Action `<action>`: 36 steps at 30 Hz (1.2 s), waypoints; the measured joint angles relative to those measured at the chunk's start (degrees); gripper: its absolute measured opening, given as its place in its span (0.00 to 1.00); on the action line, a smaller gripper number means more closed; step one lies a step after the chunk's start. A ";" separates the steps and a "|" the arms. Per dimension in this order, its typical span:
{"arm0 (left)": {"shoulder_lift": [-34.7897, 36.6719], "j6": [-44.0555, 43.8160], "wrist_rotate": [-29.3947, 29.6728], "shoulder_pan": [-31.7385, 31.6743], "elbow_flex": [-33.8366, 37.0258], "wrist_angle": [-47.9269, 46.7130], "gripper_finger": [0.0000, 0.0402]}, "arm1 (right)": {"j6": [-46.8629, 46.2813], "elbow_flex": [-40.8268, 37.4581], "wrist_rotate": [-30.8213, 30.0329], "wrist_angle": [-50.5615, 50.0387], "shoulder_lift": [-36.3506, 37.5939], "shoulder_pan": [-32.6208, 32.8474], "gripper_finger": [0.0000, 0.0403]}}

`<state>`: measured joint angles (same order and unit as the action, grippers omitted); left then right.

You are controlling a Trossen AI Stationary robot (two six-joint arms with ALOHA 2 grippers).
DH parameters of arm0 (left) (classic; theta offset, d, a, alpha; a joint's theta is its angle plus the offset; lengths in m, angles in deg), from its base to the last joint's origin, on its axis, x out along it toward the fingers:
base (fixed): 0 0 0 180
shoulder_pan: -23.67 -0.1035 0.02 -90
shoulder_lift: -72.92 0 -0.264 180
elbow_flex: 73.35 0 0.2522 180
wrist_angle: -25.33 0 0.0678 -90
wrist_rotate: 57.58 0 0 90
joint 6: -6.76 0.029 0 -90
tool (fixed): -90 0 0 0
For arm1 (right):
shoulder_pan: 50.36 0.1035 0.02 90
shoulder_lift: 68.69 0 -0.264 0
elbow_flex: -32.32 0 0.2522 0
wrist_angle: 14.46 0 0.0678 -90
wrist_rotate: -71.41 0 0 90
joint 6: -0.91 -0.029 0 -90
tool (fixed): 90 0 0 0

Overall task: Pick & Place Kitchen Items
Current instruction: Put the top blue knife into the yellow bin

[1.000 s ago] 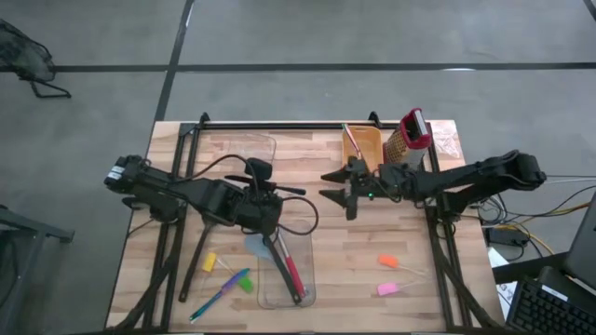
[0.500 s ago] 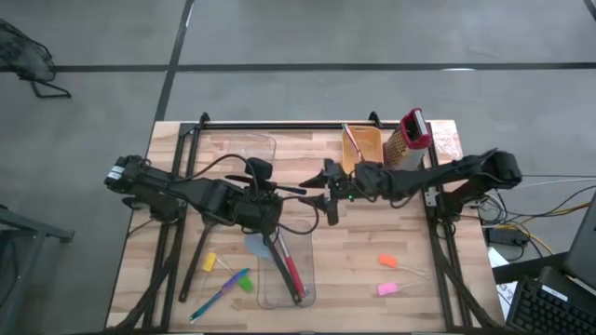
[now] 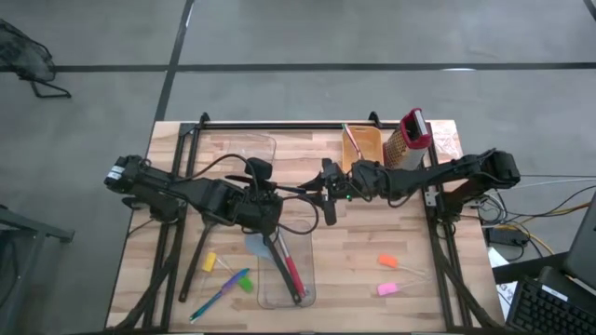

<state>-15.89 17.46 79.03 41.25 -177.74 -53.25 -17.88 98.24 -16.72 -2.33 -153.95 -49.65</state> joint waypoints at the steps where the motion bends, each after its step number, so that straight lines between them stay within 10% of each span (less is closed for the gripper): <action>1: 0.00 -0.01 -0.02 0.00 0.00 0.13 0.10 | 0.16 -0.03 0.03 0.00 0.00 0.00 0.29; 10: 0.04 0.03 0.25 0.04 0.00 0.58 0.10 | 1.09 -0.04 -0.59 -0.64 0.00 -0.07 0.06; 20: 0.13 0.09 0.17 0.02 0.00 0.72 0.12 | 1.44 -0.09 -0.94 -0.57 0.00 -0.07 0.03; 36: 0.05 -0.43 -0.02 0.04 0.00 3.84 0.51 | 2.80 -0.07 -5.43 -3.00 0.02 0.07 0.03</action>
<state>-15.84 17.03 79.01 41.30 -177.74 -49.41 -15.08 98.18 -22.15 -5.32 -153.92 -49.58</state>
